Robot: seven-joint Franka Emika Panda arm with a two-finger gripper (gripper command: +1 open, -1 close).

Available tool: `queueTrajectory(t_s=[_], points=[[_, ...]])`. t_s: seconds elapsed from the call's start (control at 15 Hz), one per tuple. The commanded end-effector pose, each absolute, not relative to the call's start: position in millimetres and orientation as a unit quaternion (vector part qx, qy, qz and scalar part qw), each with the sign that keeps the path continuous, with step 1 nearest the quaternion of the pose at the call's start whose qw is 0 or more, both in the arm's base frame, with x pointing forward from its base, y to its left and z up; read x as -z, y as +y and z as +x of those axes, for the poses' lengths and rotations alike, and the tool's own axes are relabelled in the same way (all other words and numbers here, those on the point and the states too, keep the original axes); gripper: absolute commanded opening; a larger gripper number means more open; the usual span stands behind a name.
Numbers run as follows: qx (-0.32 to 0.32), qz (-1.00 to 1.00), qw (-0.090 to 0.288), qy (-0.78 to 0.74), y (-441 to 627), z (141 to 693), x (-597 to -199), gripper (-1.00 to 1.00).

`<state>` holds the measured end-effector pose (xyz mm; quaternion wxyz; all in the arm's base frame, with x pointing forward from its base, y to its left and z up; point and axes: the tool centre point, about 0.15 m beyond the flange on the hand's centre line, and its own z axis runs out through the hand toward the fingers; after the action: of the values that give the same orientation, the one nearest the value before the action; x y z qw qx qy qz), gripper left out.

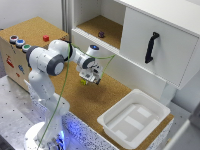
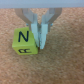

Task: Grasp the yellow block

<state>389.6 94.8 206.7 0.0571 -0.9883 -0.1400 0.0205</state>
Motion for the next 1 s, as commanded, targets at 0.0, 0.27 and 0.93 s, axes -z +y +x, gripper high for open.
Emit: queueTrajectory(t_s=[0.0, 0.27, 0.93], points=[[-0.031, -0.986, 0.088, -0.136, 137, 391, -210, -1.0], [-0.01, -0.983, 0.093, -0.159, 149, 384, -233, -1.0], [0.03, -0.961, 0.07, -0.265, 152, 347, -300, 1.0]])
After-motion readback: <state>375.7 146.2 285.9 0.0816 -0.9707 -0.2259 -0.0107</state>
